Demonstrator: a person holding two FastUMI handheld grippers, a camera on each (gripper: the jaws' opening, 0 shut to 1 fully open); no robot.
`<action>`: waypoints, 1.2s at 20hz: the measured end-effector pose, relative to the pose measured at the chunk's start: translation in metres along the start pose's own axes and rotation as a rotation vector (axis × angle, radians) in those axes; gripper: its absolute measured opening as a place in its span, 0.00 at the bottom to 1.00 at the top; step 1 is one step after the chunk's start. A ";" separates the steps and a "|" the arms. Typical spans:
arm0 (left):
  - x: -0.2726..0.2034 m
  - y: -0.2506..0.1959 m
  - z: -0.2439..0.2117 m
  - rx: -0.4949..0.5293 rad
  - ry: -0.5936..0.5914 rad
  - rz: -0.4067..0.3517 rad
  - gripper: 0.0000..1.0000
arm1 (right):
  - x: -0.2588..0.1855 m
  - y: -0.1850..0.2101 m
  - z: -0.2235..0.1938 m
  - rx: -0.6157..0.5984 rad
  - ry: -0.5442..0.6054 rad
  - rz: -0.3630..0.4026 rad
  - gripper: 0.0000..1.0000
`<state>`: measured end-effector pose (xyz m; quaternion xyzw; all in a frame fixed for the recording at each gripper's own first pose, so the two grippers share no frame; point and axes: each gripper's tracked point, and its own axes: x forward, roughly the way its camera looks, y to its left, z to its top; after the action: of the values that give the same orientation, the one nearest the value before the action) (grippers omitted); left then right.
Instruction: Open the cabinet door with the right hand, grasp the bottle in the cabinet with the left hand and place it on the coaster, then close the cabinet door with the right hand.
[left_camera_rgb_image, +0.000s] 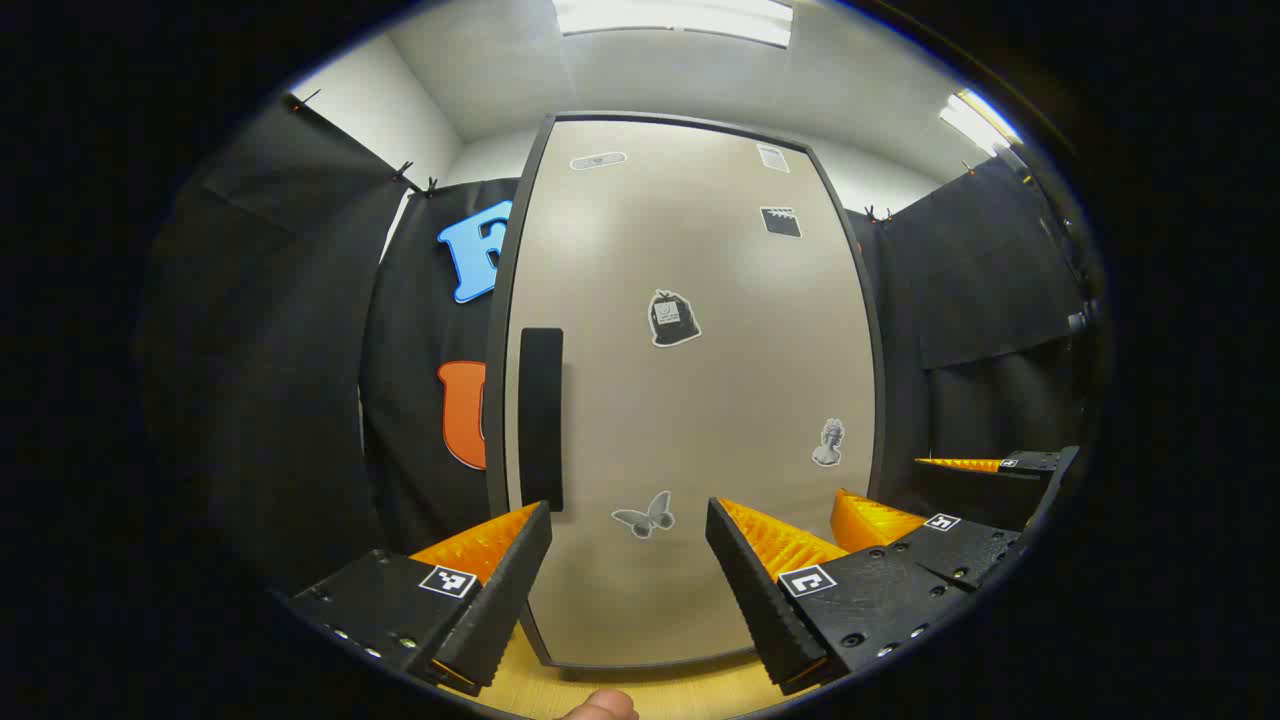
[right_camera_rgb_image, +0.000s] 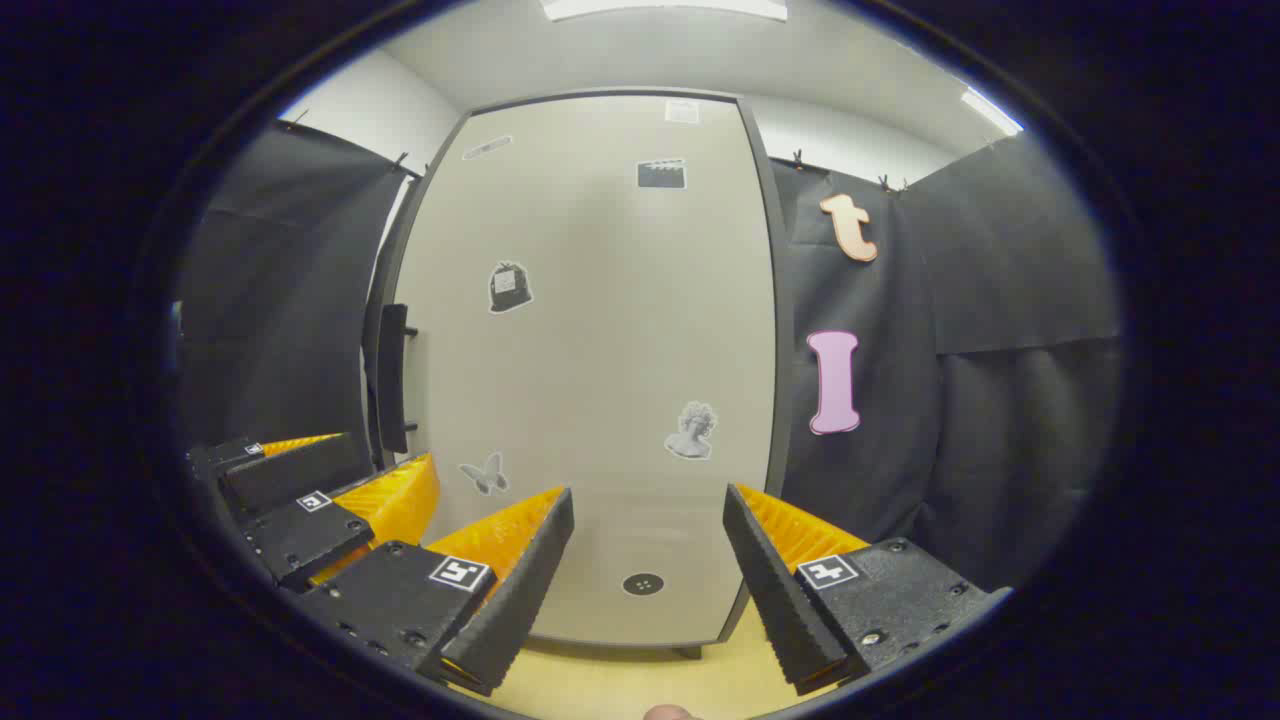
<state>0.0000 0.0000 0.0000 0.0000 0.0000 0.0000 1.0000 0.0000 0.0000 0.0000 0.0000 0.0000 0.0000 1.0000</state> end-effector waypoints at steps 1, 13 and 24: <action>-0.001 0.000 0.001 -0.003 -0.002 0.000 0.94 | -0.001 0.001 0.000 0.000 -0.001 0.004 0.97; -0.007 0.001 0.004 0.001 -0.002 0.008 0.95 | -0.008 0.001 0.005 0.004 -0.007 -0.003 0.97; -0.015 0.030 -0.009 0.017 0.032 0.061 0.95 | -0.001 0.028 -0.002 -0.023 0.005 0.049 0.97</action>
<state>-0.0149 0.0305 -0.0090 0.0087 0.0160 0.0306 0.9994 -0.0008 0.0276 -0.0015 -0.0113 0.0027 0.0247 0.9996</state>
